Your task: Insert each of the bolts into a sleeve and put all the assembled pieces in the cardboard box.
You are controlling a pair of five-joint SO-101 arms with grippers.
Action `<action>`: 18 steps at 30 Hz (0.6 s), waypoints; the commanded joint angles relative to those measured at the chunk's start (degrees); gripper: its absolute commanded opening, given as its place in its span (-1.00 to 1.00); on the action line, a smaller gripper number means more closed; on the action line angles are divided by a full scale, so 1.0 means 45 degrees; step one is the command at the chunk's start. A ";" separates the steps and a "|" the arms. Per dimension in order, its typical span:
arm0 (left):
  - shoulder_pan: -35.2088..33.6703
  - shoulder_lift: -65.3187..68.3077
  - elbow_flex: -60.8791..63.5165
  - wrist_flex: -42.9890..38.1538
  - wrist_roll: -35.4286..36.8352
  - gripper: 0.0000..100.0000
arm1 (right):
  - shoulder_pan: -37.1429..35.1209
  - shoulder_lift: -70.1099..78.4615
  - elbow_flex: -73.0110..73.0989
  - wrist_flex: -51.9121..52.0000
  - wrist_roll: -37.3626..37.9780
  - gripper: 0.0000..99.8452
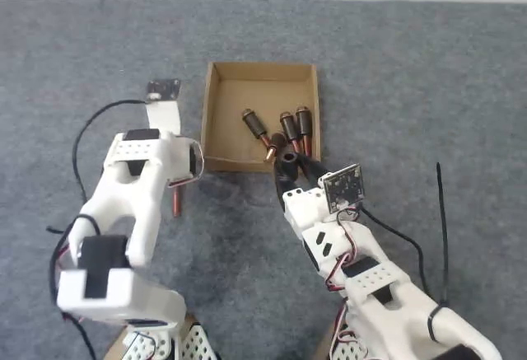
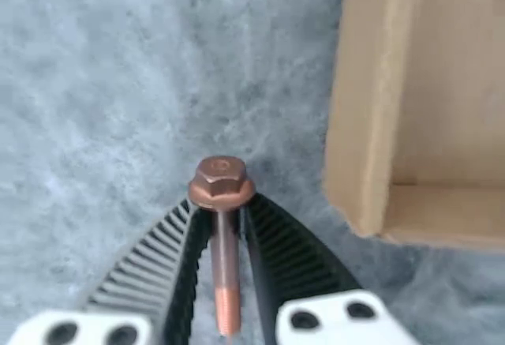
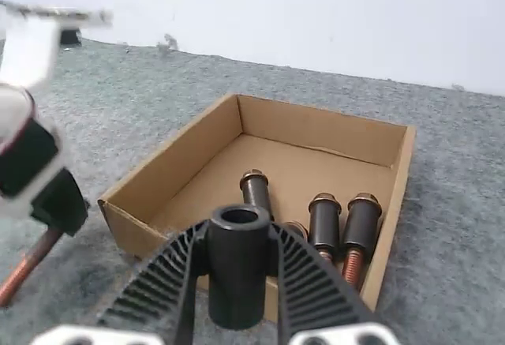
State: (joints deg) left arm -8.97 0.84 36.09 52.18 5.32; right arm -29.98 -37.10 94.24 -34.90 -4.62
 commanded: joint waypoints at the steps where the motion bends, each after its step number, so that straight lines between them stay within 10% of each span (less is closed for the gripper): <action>1: -0.0117 -0.2344 0.0225 -0.0274 0.0234 -0.98 | 0.0049 -0.0479 0.0176 0.0029 -0.0156 -0.99; 10: 0.1114 -0.8440 0.1866 -0.0430 0.1875 -0.98 | 0.0049 -0.0479 0.0254 0.0029 -0.0156 -0.99; 18: 0.2422 -1.2601 0.4679 -0.4063 0.2188 -0.98 | 0.0049 -0.0518 0.0274 0.0010 -0.0156 -0.99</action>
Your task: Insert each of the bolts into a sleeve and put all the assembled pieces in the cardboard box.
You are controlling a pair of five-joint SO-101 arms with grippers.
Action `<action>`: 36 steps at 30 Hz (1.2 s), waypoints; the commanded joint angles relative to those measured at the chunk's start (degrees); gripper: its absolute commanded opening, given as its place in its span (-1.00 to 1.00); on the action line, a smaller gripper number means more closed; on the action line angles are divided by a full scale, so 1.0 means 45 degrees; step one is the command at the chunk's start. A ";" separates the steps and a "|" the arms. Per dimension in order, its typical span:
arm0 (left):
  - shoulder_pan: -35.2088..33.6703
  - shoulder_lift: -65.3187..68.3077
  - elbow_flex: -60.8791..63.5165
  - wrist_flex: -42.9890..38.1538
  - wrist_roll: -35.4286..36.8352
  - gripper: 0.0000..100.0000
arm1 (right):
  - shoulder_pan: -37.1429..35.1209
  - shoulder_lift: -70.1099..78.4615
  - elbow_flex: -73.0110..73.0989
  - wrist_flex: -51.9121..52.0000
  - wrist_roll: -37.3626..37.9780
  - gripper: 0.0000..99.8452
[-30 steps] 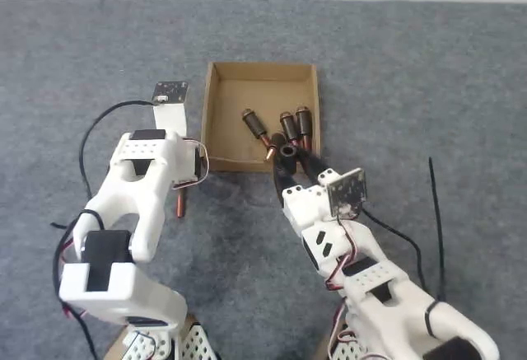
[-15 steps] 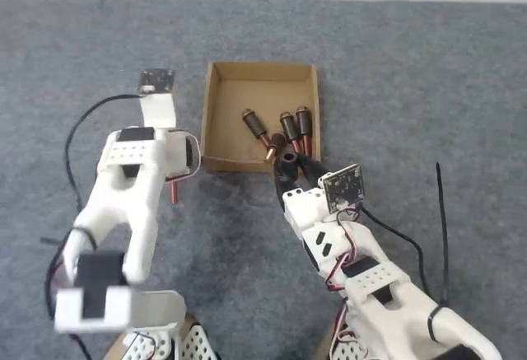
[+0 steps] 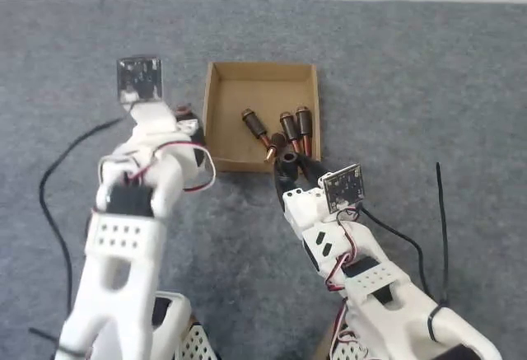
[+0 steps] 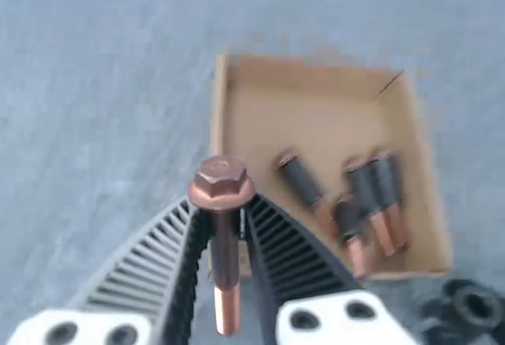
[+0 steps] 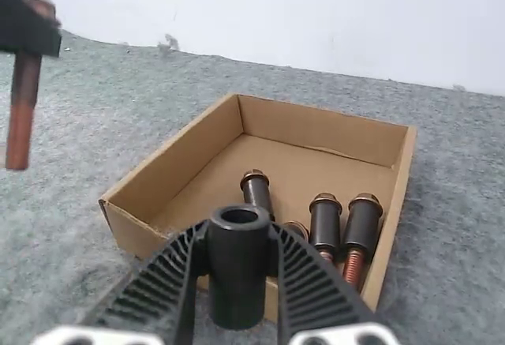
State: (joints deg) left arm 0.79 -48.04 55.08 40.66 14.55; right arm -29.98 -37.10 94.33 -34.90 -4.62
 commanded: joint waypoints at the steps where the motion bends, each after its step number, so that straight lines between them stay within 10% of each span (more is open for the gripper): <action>1: 0.0332 -0.2247 0.0869 -0.1915 0.0098 -0.98 | 0.0049 -0.0518 0.0254 0.0010 -0.0156 -0.99; 9: 0.1895 -0.5548 0.3565 -0.5021 0.0078 -0.97 | -0.0010 -0.0498 0.0254 0.0010 -0.0156 -0.99; 20: 0.5177 -0.5763 0.2823 -0.4376 0.0156 -0.97 | -0.0010 -0.0479 0.0254 -0.0029 -0.0098 -0.99; 36: 0.6330 -0.0840 -0.0205 -0.4415 0.0156 -0.97 | 0.0029 -0.0479 0.0234 -0.0049 -0.0098 -0.99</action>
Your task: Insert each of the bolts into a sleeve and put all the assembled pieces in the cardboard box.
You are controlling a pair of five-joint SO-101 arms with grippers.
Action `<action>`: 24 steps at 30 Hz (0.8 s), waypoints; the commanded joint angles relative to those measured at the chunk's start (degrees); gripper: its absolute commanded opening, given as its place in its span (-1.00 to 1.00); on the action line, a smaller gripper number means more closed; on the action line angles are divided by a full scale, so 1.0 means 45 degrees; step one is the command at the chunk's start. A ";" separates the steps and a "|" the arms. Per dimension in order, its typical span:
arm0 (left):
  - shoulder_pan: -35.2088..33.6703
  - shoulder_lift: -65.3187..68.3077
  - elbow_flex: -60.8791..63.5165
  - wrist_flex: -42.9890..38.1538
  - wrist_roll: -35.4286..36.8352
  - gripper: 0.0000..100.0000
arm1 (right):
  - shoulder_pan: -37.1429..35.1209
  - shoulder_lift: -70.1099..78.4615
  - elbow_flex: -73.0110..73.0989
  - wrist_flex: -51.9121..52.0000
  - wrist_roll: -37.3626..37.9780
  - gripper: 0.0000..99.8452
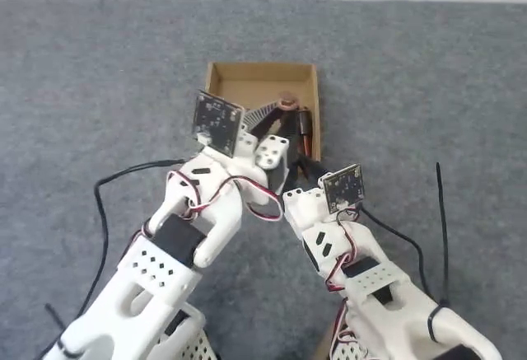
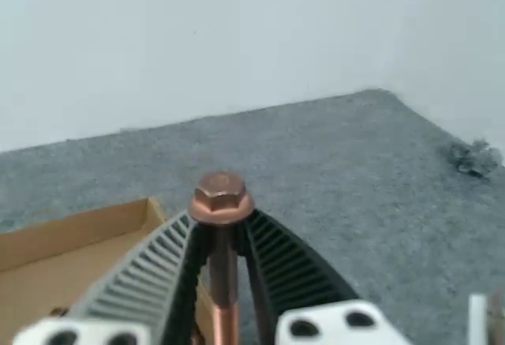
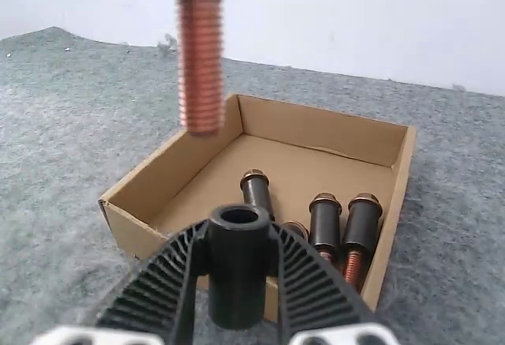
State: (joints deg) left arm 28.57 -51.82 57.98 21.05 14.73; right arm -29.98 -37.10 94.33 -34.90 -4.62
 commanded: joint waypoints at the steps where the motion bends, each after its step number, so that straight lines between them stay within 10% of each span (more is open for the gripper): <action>1: 0.0156 0.0020 -0.0830 -0.0059 0.0117 -0.97 | 0.0049 -0.0479 0.0234 -0.0049 -0.0078 -0.99; 24: -0.0547 0.2520 0.0010 -0.3165 0.0567 -0.97 | 0.0068 -0.0596 0.0195 -0.0049 -0.0078 -0.99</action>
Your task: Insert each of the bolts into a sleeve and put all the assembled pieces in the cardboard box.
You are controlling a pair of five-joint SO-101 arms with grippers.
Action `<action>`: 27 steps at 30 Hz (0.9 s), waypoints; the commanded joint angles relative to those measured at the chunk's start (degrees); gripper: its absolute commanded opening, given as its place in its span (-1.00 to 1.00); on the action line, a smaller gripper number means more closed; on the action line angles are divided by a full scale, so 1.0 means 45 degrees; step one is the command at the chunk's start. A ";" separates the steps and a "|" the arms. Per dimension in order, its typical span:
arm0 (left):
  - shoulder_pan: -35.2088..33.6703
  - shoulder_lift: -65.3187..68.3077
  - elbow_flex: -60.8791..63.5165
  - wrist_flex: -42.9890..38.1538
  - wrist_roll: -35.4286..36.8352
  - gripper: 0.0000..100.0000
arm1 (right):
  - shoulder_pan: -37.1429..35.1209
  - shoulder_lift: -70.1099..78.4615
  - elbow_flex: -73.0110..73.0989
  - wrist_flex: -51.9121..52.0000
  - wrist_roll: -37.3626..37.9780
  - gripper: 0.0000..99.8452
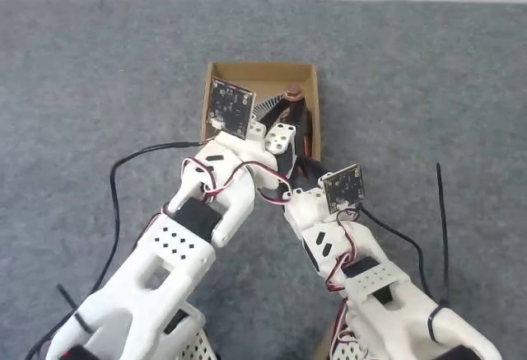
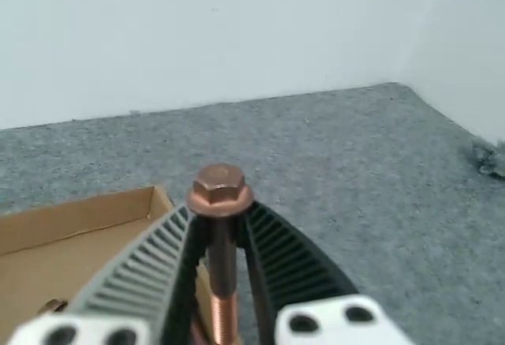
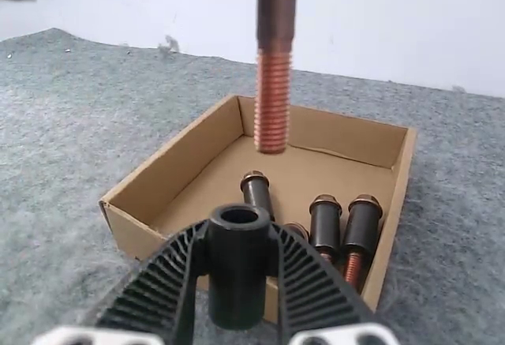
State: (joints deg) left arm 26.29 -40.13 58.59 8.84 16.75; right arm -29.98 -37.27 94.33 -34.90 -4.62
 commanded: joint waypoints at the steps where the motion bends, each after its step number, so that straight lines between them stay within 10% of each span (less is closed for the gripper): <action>1: -0.0039 -0.0020 -0.0107 -0.0410 0.0117 -0.97 | 0.0068 -0.0557 0.0195 -0.0049 -0.0078 -0.99; 27: 0.0234 -0.0078 0.1846 0.0176 0.0117 -0.97 | 0.0674 -0.0576 0.0156 -0.0283 0.0430 -0.99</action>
State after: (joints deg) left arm 26.20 -40.13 65.54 9.27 16.84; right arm -28.57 -37.19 94.33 -34.73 -3.47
